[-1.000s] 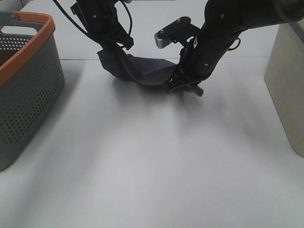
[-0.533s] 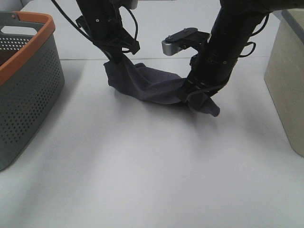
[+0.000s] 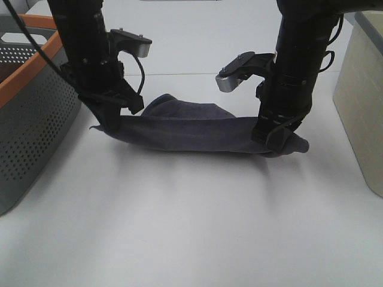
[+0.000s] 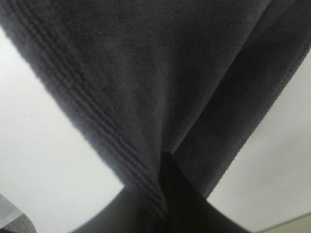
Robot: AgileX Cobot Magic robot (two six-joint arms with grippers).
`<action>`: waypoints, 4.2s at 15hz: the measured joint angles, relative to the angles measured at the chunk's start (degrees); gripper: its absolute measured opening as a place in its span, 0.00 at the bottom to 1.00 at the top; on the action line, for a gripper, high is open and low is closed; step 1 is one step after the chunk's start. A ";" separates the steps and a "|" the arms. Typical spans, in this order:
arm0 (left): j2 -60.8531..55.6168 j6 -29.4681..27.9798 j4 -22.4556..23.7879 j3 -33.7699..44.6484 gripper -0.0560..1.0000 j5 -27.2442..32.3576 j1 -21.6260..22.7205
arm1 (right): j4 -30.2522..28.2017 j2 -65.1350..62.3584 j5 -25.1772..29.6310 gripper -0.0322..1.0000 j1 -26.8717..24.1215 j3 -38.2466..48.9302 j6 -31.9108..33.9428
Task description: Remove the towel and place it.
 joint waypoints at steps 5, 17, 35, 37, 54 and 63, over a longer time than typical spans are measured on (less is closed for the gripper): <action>-3.78 1.66 -4.47 13.24 0.05 0.00 -3.72 | 1.72 0.00 0.52 0.03 0.00 5.16 -8.77; -3.78 3.38 -6.70 20.23 0.15 -0.11 -6.02 | 10.43 -0.06 1.95 0.63 0.00 11.06 -0.11; -19.54 -12.72 -2.41 1.95 0.88 0.06 -2.29 | 7.91 -20.80 8.02 0.75 -3.55 -16.33 32.60; -21.72 -13.12 -1.49 1.43 0.88 0.06 3.50 | 7.33 -22.29 8.02 0.75 -9.68 -16.33 32.95; -80.62 -12.09 4.53 46.98 0.89 -1.95 29.79 | 2.35 -89.55 8.25 0.75 -24.01 29.91 32.77; -108.86 -12.03 6.02 62.80 0.89 -2.35 29.79 | -1.83 -106.40 8.25 0.75 -24.01 37.24 29.05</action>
